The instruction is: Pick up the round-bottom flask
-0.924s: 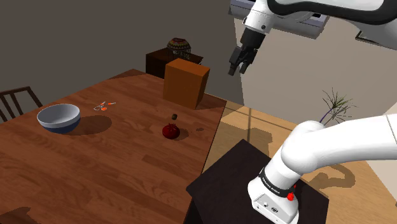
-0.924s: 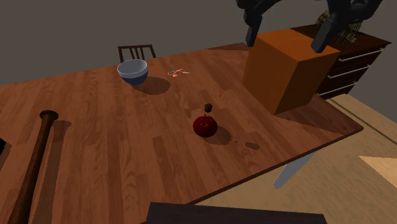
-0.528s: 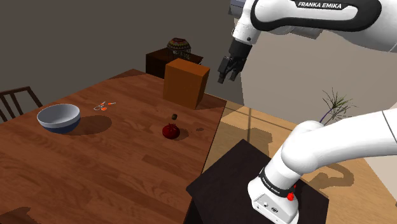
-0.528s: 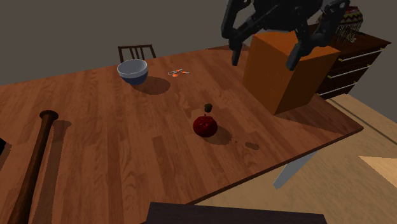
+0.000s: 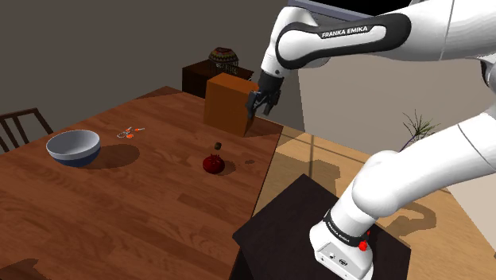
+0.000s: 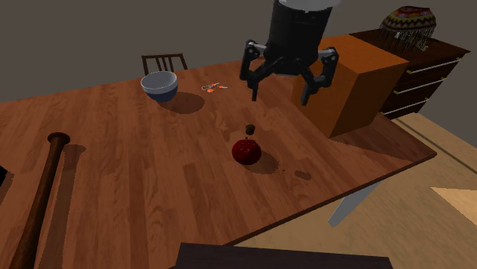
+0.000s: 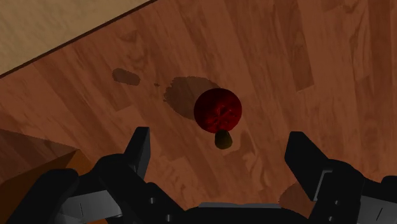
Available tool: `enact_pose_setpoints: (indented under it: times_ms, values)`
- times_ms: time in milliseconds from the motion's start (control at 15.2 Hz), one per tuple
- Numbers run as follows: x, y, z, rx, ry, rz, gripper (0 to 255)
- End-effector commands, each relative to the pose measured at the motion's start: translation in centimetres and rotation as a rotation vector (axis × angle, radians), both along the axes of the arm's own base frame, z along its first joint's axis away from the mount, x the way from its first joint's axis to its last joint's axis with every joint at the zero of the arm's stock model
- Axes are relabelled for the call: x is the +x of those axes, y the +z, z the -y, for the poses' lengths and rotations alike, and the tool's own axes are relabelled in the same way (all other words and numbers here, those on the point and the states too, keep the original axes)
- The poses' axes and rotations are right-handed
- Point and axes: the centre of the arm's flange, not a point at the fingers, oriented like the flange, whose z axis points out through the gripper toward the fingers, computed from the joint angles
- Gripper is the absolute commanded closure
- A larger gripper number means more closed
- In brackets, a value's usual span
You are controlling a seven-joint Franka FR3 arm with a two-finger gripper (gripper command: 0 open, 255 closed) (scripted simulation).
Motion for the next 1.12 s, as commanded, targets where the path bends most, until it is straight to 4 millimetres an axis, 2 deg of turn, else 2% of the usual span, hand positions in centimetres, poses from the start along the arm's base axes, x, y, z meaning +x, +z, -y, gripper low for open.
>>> enact_pose_setpoints:
  times_ms: [0,924,1056]
  values:
    - [1.3,-2.3,-0.5,-0.003,-0.006,0.002,0]
    - [11.3,-17.1,-5.3,-0.023,-0.044,0.004,0]
    - [11.6,-18.1,-5.4,-0.023,-0.045,0.004,0]
